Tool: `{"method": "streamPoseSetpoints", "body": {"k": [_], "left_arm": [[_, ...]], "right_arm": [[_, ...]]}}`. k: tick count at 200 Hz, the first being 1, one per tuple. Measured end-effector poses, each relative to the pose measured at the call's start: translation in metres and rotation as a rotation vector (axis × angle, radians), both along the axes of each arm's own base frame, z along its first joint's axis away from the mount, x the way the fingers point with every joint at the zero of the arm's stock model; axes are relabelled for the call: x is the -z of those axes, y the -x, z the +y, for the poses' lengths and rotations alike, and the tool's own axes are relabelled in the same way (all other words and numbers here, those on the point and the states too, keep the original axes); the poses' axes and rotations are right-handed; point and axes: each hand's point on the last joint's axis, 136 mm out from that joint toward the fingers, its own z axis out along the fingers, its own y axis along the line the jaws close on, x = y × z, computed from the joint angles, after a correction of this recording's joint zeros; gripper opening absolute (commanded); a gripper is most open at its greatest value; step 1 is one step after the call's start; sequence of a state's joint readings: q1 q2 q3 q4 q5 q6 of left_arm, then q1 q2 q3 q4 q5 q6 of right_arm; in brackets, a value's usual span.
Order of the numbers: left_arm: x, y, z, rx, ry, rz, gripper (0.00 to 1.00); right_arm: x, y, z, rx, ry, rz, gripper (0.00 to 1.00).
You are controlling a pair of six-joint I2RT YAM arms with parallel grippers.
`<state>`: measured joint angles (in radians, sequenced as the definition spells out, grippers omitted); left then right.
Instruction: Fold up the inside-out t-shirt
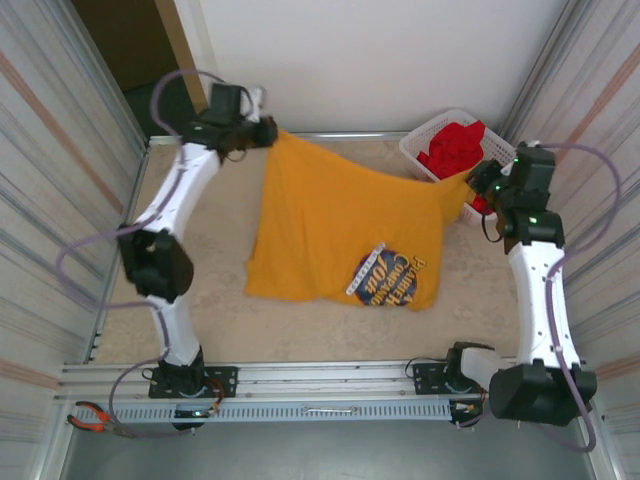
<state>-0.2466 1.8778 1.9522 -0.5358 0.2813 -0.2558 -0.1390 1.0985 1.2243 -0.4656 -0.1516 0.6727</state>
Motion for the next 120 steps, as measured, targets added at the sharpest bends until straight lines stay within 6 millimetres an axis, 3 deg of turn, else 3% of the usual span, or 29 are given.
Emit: {"method": "streamPoseSetpoints", "body": {"k": [19, 39, 52, 81, 103, 120], "left_arm": [[-0.082, 0.023, 0.031, -0.052, 0.109, -0.185, 0.01], [-0.136, 0.046, 0.051, -0.069, 0.202, -0.306, 0.01], [-0.156, 0.056, 0.052, -0.056, 0.246, -0.352, 0.01], [-0.181, 0.075, 0.048, -0.021, 0.312, -0.411, 0.01], [-0.212, 0.103, 0.051, -0.006, 0.351, -0.505, 0.00], [-0.248, 0.140, 0.058, -0.005, 0.375, -0.627, 0.00]], "right_arm": [[-0.040, 0.011, -0.005, 0.007, -0.004, -0.097, 0.00], [-0.067, 0.022, -0.006, -0.001, -0.024, -0.164, 0.00], [-0.081, 0.026, -0.007, -0.002, -0.041, -0.193, 0.00], [-0.121, 0.041, -0.014, 0.021, -0.064, -0.272, 0.00], [-0.173, 0.067, -0.017, 0.054, -0.050, -0.393, 0.00], [-0.220, 0.100, -0.013, 0.072, -0.015, -0.523, 0.00]]}}
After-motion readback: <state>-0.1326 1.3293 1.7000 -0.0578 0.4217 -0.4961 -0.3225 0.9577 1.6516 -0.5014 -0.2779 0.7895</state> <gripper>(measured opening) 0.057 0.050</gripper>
